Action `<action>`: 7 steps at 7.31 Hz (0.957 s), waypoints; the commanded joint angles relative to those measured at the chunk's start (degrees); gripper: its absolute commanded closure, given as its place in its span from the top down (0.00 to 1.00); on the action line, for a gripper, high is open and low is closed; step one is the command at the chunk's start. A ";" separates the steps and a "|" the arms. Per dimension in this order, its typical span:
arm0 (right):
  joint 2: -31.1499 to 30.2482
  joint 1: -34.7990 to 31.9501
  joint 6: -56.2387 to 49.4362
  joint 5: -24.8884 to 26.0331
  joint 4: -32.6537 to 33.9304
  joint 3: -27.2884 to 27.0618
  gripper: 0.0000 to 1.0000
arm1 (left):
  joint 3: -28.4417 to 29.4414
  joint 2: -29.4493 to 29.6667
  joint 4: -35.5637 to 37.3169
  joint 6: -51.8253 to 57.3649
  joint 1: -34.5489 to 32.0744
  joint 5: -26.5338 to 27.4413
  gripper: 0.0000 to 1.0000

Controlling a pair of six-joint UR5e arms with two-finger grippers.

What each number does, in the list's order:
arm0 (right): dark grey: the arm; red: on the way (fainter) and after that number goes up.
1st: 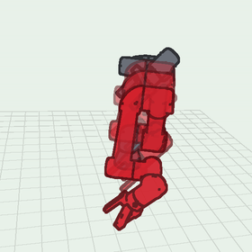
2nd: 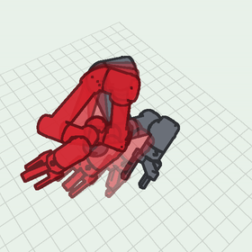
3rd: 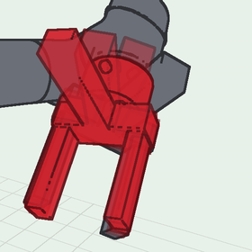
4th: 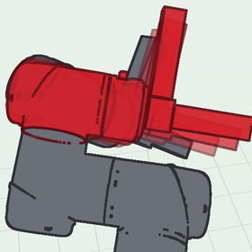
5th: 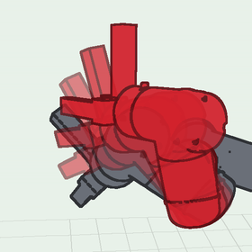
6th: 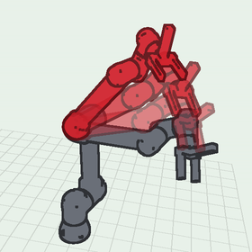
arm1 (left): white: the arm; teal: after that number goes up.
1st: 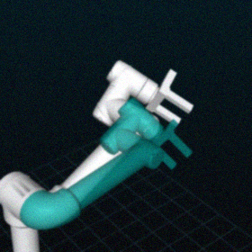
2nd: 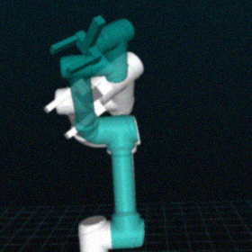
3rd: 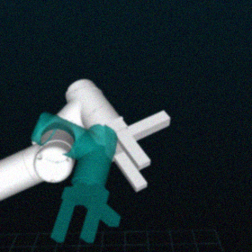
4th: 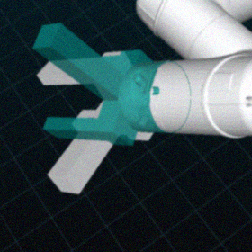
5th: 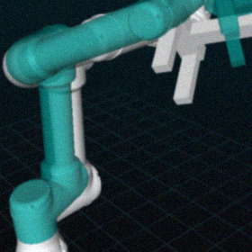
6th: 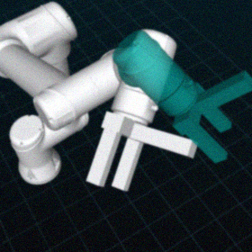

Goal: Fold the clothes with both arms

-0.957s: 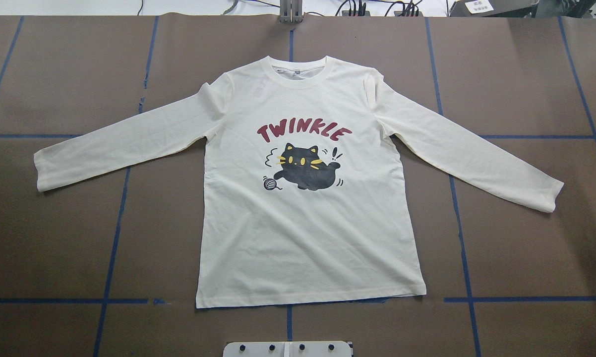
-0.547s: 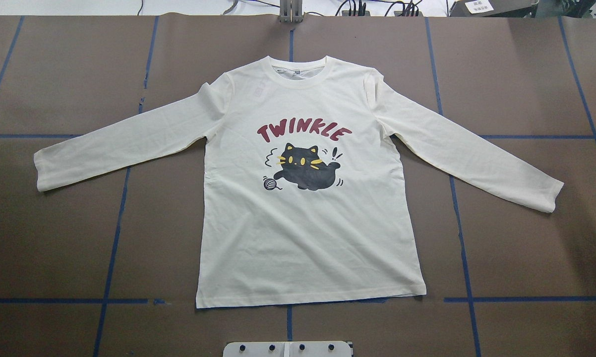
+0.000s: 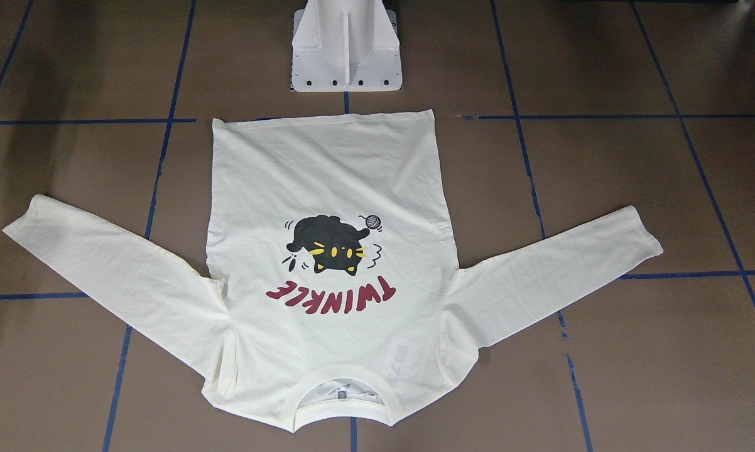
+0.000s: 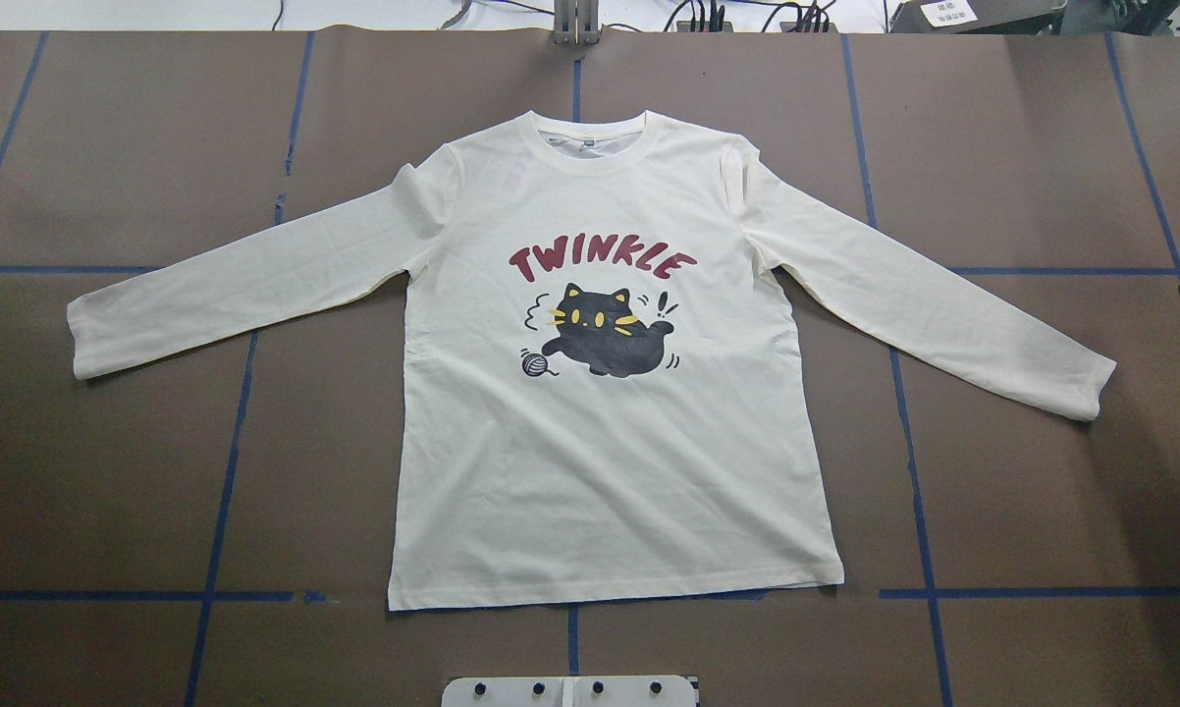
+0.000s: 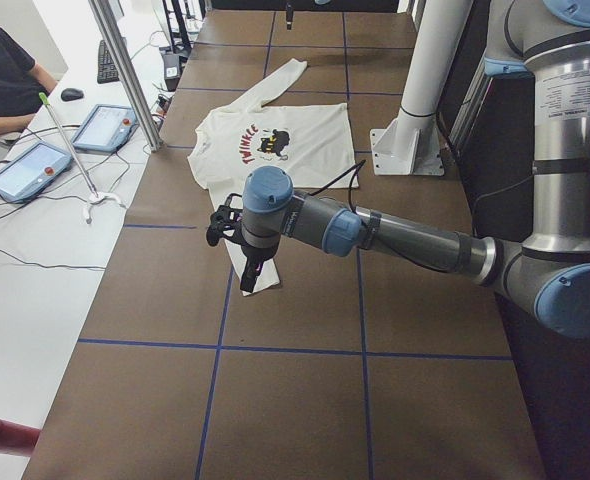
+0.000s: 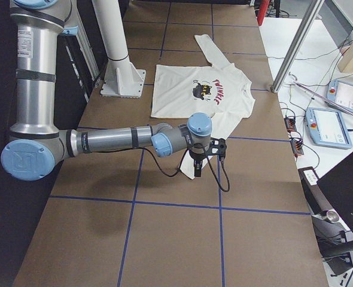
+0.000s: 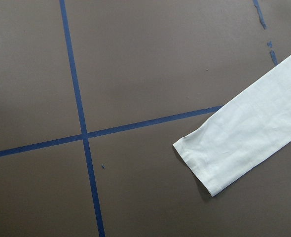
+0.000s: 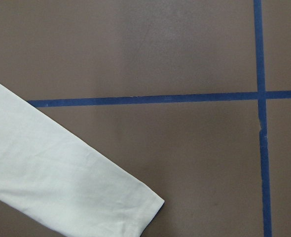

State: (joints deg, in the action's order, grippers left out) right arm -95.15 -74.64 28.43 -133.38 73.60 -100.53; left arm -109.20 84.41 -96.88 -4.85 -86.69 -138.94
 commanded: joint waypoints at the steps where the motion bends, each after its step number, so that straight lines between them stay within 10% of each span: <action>1: -0.12 2.22 1.98 3.04 -2.22 1.56 1.00 | -0.65 0.49 0.29 -0.07 0.03 -1.42 1.00; 7: 3.48 7.91 17.78 2.07 -17.48 15.34 0.88 | 0.39 0.67 -1.20 0.01 0.12 -0.81 1.00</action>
State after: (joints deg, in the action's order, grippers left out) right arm -92.19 -68.64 42.12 -131.24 61.19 -88.70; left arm -108.70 85.04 -98.03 -4.82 -86.57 -139.75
